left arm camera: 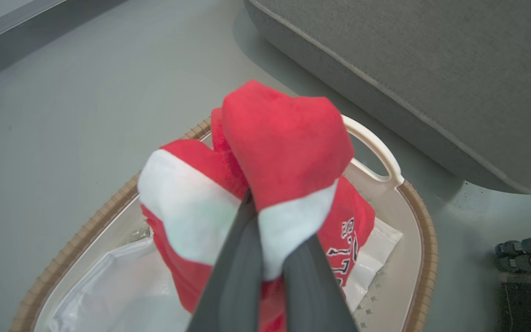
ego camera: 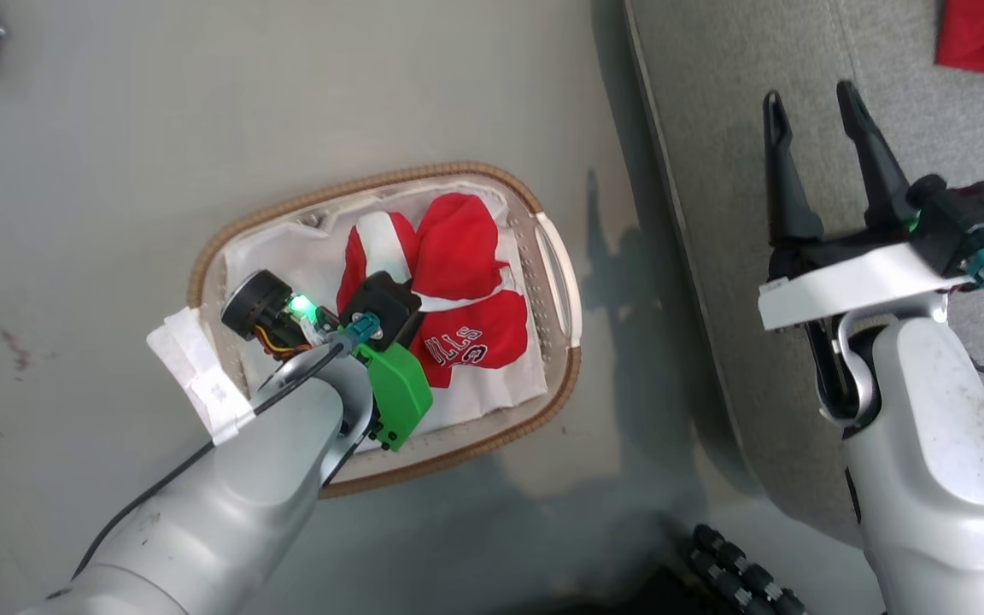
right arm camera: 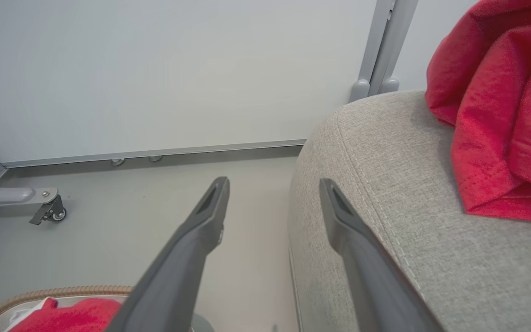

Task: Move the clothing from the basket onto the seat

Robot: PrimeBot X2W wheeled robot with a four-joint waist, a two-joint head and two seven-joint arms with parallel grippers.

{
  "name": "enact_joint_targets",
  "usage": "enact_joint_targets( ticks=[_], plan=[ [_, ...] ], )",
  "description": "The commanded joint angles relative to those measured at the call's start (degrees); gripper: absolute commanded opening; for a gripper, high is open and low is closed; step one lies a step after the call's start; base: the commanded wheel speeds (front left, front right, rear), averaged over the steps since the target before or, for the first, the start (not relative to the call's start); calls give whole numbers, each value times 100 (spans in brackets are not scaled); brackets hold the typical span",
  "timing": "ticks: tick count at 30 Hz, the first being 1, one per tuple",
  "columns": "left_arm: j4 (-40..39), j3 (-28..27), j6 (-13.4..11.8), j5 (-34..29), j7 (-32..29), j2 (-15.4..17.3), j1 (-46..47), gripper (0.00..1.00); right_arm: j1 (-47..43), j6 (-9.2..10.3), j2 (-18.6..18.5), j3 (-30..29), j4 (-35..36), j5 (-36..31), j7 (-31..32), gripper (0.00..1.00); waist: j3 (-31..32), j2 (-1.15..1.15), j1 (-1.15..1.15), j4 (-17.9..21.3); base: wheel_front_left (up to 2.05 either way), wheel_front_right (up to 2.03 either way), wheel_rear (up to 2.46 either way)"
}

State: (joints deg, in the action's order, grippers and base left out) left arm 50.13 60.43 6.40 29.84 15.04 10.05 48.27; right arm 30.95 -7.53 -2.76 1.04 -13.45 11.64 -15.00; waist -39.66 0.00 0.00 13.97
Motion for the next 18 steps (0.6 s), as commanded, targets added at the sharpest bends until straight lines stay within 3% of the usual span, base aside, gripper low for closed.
enact_joint_targets(
  ticks=[1, 11, 18],
  plan=[
    [-176, -89, -43, -107, 18, 60, -140, 0, -179, 8, -24, -40, -57, -80, -28, 100, 750, 0, 0, -448, 0, 0, 0],
    [-1163, -594, -60, -520, 18, 279, -568, 0, -959, 8, -24, -131, -336, -303, -28, 100, 2226, 0, 0, -921, 0, 0, 0],
    [-1425, -821, -9, -752, 13, 515, -321, 0, -1307, 8, -25, -8, -460, -269, -28, 100, 2988, 0, 0, -1025, 0, 0, 0]
  ],
)
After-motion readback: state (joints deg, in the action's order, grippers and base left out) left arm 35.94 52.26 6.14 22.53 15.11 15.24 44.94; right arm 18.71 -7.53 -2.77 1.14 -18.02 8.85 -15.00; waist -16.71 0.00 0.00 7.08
